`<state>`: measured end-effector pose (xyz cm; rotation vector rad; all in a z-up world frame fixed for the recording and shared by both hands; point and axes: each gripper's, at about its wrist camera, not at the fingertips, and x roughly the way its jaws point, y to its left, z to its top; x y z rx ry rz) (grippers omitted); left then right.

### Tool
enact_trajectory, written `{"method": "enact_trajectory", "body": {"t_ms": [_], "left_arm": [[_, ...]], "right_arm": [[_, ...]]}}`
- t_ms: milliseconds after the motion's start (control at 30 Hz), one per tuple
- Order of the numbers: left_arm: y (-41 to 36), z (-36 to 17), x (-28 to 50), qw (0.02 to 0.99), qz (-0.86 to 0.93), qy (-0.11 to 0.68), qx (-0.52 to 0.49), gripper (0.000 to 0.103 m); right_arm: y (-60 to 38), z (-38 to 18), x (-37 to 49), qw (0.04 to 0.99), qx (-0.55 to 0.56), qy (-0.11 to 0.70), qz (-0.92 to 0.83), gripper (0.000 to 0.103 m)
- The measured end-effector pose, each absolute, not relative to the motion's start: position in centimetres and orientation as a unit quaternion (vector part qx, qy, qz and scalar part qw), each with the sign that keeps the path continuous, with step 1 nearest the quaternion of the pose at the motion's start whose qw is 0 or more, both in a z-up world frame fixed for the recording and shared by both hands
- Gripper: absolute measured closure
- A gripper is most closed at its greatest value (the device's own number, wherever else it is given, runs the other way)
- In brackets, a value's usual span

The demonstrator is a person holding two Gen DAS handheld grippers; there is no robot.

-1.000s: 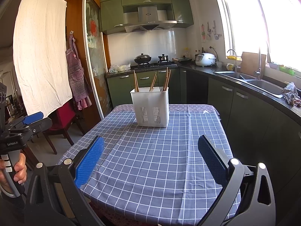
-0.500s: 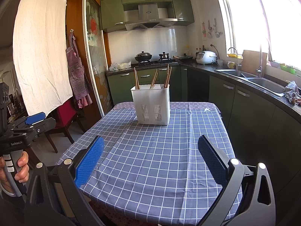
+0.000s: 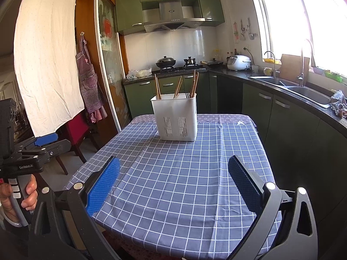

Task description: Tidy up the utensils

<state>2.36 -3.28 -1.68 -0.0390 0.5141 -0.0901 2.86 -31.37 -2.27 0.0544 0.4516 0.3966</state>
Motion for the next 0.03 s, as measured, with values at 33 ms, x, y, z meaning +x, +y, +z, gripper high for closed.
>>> {"method": "enact_trajectory", "body": {"t_ms": [33], "left_arm": [[-3.08, -1.97, 2.95, 0.966, -0.040, 0.257, -0.018, 0.007]], "right_arm": [[-31.23, -2.39, 3.22, 0.954, 0.025, 0.226, 0.195, 0.005]]}}
